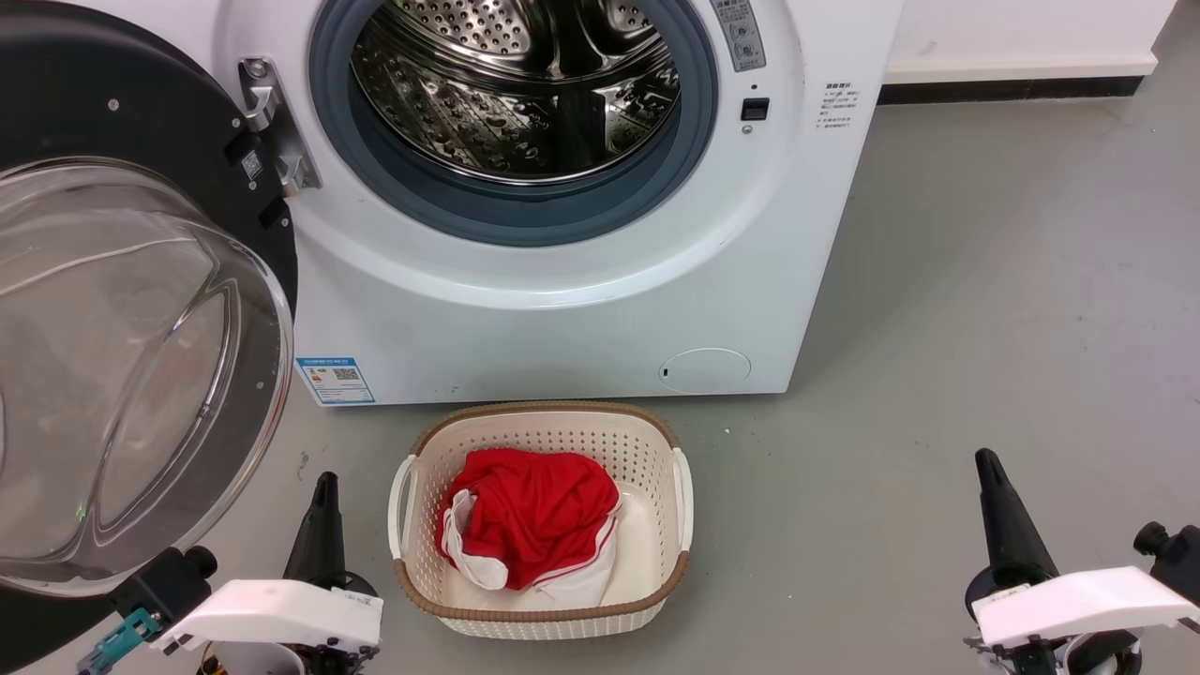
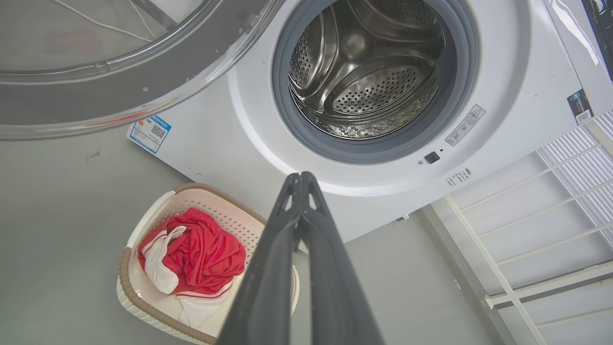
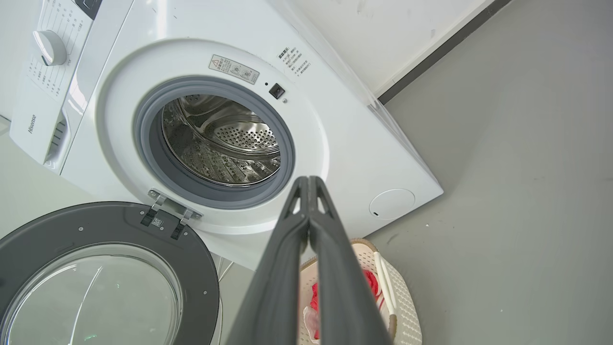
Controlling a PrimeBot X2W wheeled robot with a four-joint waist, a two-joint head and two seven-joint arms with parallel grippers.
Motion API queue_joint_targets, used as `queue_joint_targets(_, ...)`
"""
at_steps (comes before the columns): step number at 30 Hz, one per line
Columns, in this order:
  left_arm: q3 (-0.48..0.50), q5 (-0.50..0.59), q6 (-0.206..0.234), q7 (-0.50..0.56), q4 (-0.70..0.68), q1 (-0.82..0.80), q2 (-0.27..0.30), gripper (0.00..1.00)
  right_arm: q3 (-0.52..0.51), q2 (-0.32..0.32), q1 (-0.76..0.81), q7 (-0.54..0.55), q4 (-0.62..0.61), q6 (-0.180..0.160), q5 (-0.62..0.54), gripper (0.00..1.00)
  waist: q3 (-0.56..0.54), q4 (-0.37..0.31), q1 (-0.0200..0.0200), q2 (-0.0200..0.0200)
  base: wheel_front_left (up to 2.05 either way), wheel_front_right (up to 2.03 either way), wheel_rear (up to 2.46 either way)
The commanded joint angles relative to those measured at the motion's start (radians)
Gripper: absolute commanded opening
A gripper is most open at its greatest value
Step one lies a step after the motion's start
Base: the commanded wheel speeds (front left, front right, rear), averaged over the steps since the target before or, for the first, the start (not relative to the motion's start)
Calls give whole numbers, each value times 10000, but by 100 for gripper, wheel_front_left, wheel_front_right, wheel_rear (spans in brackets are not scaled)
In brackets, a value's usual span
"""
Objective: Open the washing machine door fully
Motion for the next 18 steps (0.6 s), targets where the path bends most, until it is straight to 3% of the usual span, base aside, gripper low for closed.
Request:
queue_joint_targets(1, 50, -313, -63, 74, -63, -223, 32, 0, -37, -76, -293, 39, -48, 0, 346, 0, -6, 1, 0, 0, 0, 0, 0)
queue_joint_targets(18, 263, -2399, -309, 602, 174, -415, -10, 0, -173, -99, -516, 462, 255, 0, 2465, 0, -86, 11, 0, 0, 0, 0, 0)
